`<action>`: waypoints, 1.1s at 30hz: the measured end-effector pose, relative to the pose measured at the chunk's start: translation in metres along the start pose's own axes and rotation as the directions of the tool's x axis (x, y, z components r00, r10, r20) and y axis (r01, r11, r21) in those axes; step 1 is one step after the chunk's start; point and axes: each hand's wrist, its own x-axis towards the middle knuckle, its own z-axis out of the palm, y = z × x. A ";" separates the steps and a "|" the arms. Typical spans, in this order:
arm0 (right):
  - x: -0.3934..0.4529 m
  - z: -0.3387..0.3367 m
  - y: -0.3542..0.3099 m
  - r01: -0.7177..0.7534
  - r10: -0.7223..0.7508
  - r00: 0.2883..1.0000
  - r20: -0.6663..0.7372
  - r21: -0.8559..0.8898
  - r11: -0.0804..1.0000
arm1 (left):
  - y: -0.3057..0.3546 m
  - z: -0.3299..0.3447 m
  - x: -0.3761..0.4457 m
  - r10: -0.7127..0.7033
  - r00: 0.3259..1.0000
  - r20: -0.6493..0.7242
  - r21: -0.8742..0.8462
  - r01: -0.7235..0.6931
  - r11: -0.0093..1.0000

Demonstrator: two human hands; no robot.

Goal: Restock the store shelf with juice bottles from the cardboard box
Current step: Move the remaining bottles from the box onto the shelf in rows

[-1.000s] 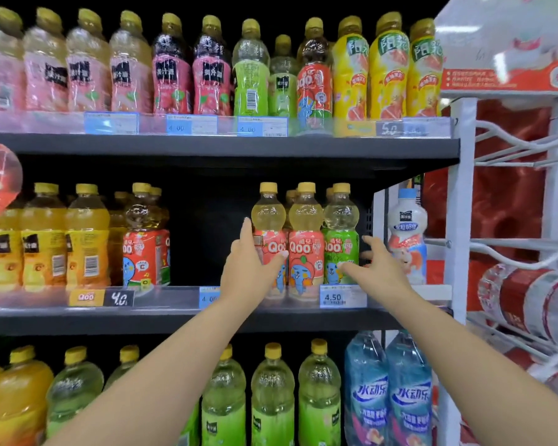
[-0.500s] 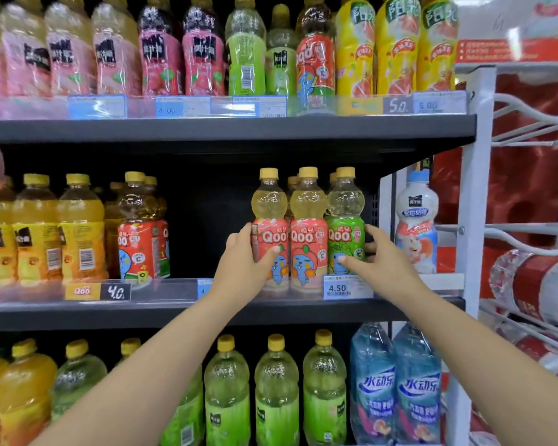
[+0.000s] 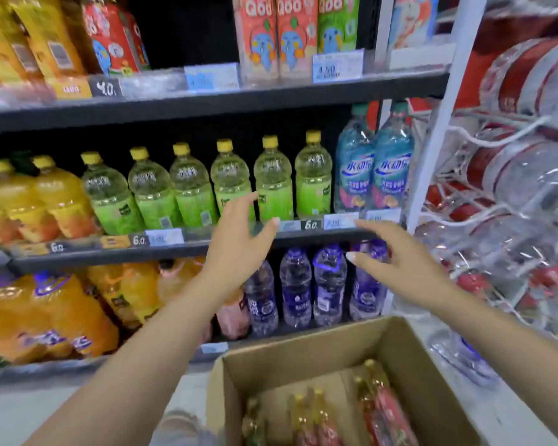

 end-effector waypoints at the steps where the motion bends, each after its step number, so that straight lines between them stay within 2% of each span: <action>1: -0.021 0.018 0.017 -0.050 0.050 0.997 0.051 -0.002 0.999 | -0.013 0.018 -0.020 -0.046 0.998 0.046 0.015 0.045 0.999; 4: -0.077 0.069 0.064 -0.194 0.190 0.968 0.165 0.005 0.981 | -0.049 0.068 -0.079 -0.152 0.972 0.177 0.038 0.148 0.988; 7: -0.123 0.117 0.106 -0.298 0.294 0.925 0.241 -0.017 0.954 | -0.083 0.112 -0.135 -0.286 0.909 0.303 0.133 0.257 0.957; 10: -0.165 0.160 0.137 -0.383 0.399 0.861 0.316 -0.115 0.917 | -0.121 0.147 -0.189 -0.451 0.780 0.435 0.256 0.373 0.892; 13: -0.194 0.197 0.150 -0.407 0.459 0.787 0.412 -0.211 0.889 | -0.154 0.171 -0.231 -0.588 0.638 0.498 0.360 0.465 0.809; 16: -0.204 0.217 0.157 -0.399 0.487 0.745 0.457 -0.280 0.873 | -0.175 0.189 -0.259 -0.648 0.553 0.524 0.415 0.498 0.761; 20: -0.204 0.218 0.165 -0.457 0.527 0.735 0.427 -0.262 0.850 | -0.184 0.211 -0.275 -0.742 0.429 0.516 0.388 0.655 0.649; 22: -0.208 0.217 0.166 -0.456 0.521 0.755 0.397 -0.252 0.853 | -0.185 0.220 -0.278 -0.764 0.380 0.521 0.373 0.704 0.604; 25: -0.215 0.217 0.163 -0.413 0.505 0.800 0.323 -0.314 0.855 | -0.187 0.231 -0.275 -0.801 0.256 0.540 0.448 0.718 0.532; 27: -0.215 0.219 0.163 -0.416 0.513 0.809 0.287 -0.336 0.845 | -0.193 0.237 -0.263 -0.794 0.192 0.576 0.496 0.691 0.527; 33: -0.204 0.226 0.165 -0.460 0.540 0.815 0.212 -0.331 0.824 | -0.212 0.254 -0.246 -0.794 0.167 0.585 0.503 0.693 0.516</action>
